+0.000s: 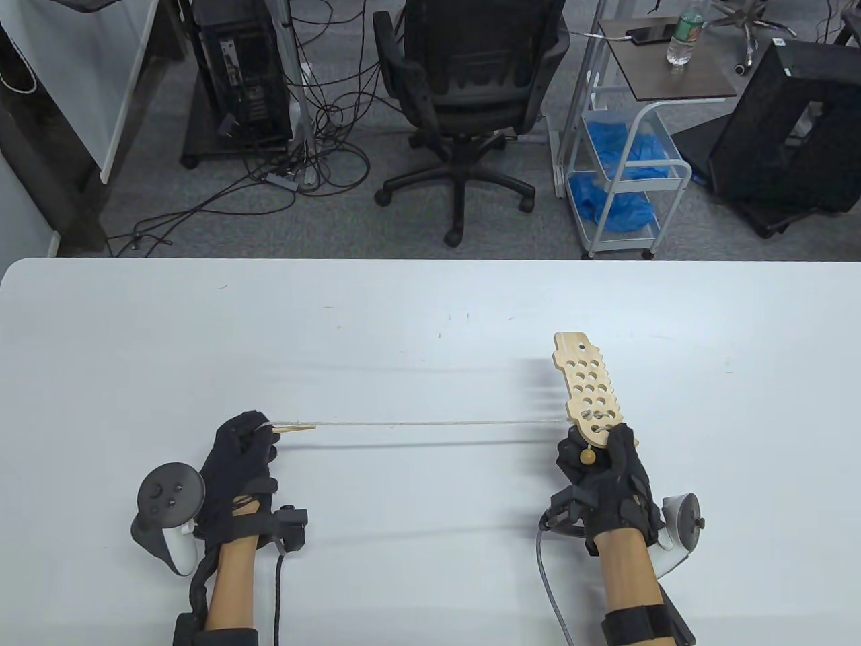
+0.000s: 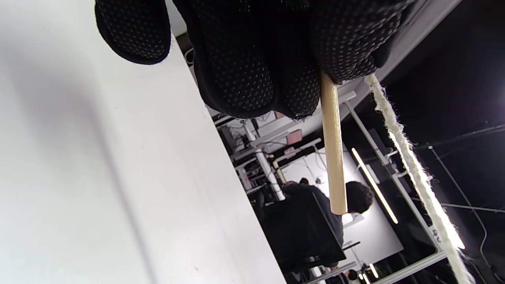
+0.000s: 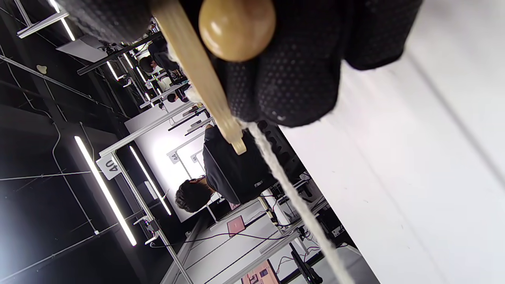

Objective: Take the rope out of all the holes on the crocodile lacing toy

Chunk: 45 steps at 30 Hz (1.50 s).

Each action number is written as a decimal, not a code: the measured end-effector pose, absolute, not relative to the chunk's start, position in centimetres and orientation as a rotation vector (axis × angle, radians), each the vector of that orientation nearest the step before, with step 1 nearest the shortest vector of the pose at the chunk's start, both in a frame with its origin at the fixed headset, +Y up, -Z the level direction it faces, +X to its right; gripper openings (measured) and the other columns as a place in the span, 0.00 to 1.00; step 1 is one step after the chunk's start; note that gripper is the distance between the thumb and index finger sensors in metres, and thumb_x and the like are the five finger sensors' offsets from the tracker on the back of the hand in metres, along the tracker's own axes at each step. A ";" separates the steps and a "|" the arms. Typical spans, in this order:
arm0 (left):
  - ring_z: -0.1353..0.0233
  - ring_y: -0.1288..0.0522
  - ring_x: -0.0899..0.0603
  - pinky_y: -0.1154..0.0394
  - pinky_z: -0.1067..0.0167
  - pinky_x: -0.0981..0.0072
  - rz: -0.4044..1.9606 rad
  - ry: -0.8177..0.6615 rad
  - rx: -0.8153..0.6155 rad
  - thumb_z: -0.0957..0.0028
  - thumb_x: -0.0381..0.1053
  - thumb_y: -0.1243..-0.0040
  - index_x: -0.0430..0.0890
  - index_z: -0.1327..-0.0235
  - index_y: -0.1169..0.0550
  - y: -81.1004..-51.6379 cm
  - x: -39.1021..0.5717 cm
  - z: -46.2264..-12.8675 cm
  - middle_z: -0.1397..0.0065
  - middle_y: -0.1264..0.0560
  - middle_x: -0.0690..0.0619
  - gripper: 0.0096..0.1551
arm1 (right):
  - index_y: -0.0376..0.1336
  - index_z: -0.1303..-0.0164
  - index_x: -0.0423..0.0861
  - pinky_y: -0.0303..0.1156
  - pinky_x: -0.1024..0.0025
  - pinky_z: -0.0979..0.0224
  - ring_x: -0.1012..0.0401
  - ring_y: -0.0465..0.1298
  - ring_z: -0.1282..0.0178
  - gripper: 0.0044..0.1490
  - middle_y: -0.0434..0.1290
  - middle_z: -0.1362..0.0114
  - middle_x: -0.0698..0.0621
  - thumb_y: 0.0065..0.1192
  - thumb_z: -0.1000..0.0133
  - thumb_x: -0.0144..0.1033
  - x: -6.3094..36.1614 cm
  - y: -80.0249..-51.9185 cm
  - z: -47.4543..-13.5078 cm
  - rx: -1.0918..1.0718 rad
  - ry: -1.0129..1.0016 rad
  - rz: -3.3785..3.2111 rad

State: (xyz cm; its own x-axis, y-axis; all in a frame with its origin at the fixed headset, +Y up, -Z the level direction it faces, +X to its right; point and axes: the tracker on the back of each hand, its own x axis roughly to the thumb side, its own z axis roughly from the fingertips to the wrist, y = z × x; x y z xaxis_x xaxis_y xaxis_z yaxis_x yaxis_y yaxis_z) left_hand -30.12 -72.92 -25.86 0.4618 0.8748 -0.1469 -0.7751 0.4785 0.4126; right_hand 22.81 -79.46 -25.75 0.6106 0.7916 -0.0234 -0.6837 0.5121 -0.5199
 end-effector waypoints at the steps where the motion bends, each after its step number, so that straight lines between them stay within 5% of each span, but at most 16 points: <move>1: 0.47 0.16 0.53 0.26 0.34 0.41 1.034 0.364 0.307 0.49 0.55 0.34 0.60 0.39 0.22 -72.9 -30.1 -25.9 0.45 0.15 0.58 0.23 | 0.65 0.41 0.33 0.71 0.40 0.40 0.46 0.82 0.53 0.34 0.79 0.46 0.36 0.60 0.45 0.48 22.9 -79.5 -25.7 -0.520 -0.230 0.893; 26: 0.47 0.17 0.55 0.26 0.32 0.44 1.209 0.492 0.324 0.45 0.57 0.39 0.61 0.35 0.26 -74.0 -31.6 -25.1 0.44 0.17 0.60 0.23 | 0.59 0.39 0.45 0.70 0.44 0.37 0.50 0.81 0.50 0.30 0.77 0.43 0.42 0.58 0.45 0.50 24.4 -78.9 -24.5 -0.607 -0.415 0.881; 35: 0.50 0.16 0.53 0.25 0.35 0.42 1.113 0.359 0.316 0.48 0.55 0.36 0.60 0.39 0.22 -73.4 -29.1 -25.9 0.47 0.14 0.58 0.22 | 0.63 0.43 0.42 0.72 0.43 0.40 0.50 0.82 0.54 0.30 0.80 0.48 0.41 0.63 0.48 0.48 23.0 -78.6 -25.5 -0.482 -0.332 0.914; 45: 0.47 0.15 0.51 0.26 0.35 0.39 1.091 0.045 0.184 0.49 0.52 0.34 0.60 0.40 0.20 -72.7 -23.4 -26.6 0.44 0.13 0.56 0.22 | 0.66 0.48 0.39 0.73 0.43 0.42 0.50 0.84 0.59 0.29 0.82 0.52 0.40 0.65 0.49 0.48 17.4 -77.0 -26.1 -0.203 -0.137 1.101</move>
